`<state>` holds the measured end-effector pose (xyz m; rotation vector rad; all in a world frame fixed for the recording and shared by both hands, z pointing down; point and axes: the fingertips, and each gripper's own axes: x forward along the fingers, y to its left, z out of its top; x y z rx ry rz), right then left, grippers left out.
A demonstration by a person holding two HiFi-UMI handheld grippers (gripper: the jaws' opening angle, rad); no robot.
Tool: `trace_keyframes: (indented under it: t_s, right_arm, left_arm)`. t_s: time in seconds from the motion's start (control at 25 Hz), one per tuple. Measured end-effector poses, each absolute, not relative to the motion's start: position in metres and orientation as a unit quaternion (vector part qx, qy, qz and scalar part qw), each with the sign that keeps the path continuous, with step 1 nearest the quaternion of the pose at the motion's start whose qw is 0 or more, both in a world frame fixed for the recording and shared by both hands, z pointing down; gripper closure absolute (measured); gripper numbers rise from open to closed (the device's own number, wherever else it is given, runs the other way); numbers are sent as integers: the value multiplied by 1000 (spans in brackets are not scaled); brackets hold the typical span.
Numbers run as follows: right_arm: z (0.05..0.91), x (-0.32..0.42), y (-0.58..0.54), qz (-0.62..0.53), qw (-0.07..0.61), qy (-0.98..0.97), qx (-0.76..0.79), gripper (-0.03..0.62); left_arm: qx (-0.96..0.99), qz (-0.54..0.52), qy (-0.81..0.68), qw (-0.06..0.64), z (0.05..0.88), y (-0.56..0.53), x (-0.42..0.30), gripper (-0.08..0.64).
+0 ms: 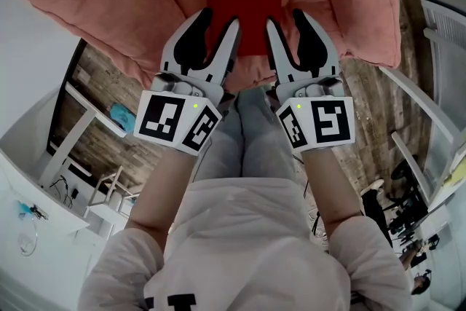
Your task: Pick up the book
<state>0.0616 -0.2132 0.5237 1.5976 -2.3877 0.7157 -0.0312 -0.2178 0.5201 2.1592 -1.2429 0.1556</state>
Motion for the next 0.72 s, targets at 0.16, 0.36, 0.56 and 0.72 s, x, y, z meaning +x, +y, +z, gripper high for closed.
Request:
trace_keyframes:
  t_s: [0.16, 0.36, 0.56, 0.72]
  right_arm:
    - [536, 62, -215, 245, 92, -799, 542, 413]
    - [550, 65, -216, 253, 95, -792, 548, 413]
    - [558, 61, -215, 256, 96, -791, 548, 413]
    - [565, 63, -213, 259, 96, -789, 548, 413]
  left_arm:
    - [819, 64, -473, 320, 531, -220, -33, 394]
    - [816, 68, -470, 329, 543, -220, -32, 390]
    - [812, 74, -469, 339, 554, -216, -34, 383]
    - [807, 80, -473, 344, 563, -215, -33, 383]
